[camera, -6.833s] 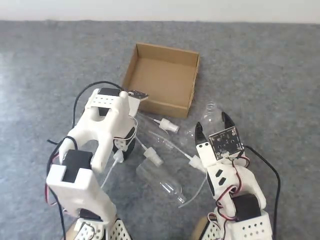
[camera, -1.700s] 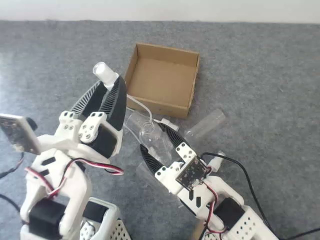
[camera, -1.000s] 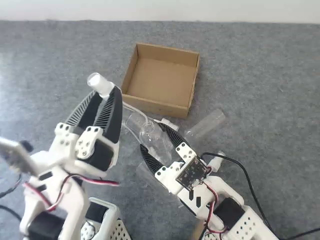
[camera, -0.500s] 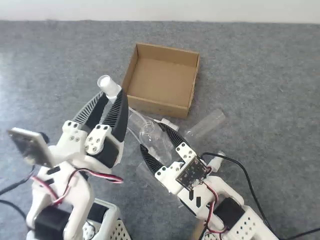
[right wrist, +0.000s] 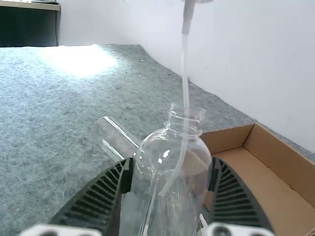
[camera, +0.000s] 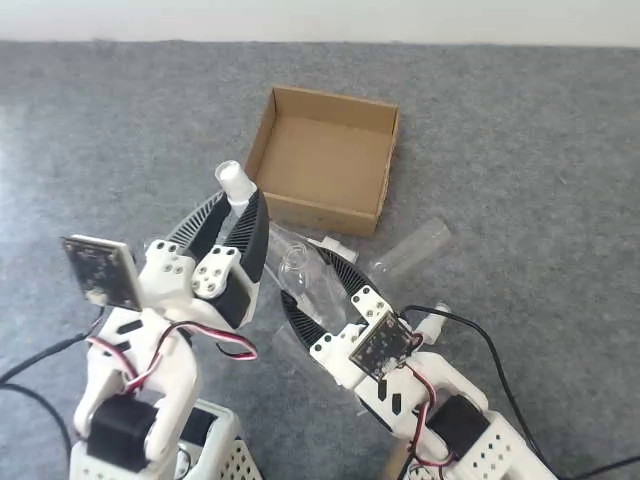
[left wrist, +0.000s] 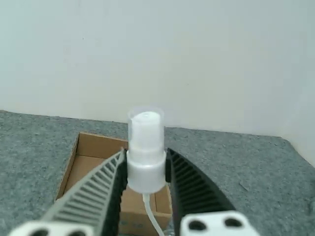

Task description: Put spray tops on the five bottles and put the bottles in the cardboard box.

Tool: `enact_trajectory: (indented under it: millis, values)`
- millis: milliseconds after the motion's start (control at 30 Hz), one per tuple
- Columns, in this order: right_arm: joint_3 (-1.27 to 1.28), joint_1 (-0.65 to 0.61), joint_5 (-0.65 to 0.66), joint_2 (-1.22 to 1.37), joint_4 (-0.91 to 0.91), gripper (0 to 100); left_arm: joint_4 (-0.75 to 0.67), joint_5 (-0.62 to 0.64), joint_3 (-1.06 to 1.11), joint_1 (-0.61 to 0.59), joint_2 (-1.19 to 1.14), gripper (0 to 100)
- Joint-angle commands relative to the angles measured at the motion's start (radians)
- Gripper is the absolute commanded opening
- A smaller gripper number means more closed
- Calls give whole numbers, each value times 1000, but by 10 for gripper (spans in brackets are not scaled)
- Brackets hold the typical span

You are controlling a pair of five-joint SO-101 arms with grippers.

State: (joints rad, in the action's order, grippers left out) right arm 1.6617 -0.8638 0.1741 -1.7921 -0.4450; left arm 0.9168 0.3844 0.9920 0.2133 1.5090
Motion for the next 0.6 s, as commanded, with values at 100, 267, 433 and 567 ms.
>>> enact_trajectory:
  millis: [100, 267, 433, 567]
  values:
    - [21, -2, 18, -22, -2, 144, -8, -9, -7, 3, 8, 22]
    - [21, -2, 18, -22, -2, 144, -6, -9, 5, 5, 8, 22]
    - [21, -2, 18, -22, -4, 144, -8, -49, 36, 72, 8, 22]
    - [21, -1, 18, -22, -5, 144, -12, -74, 65, 127, 8, 22]
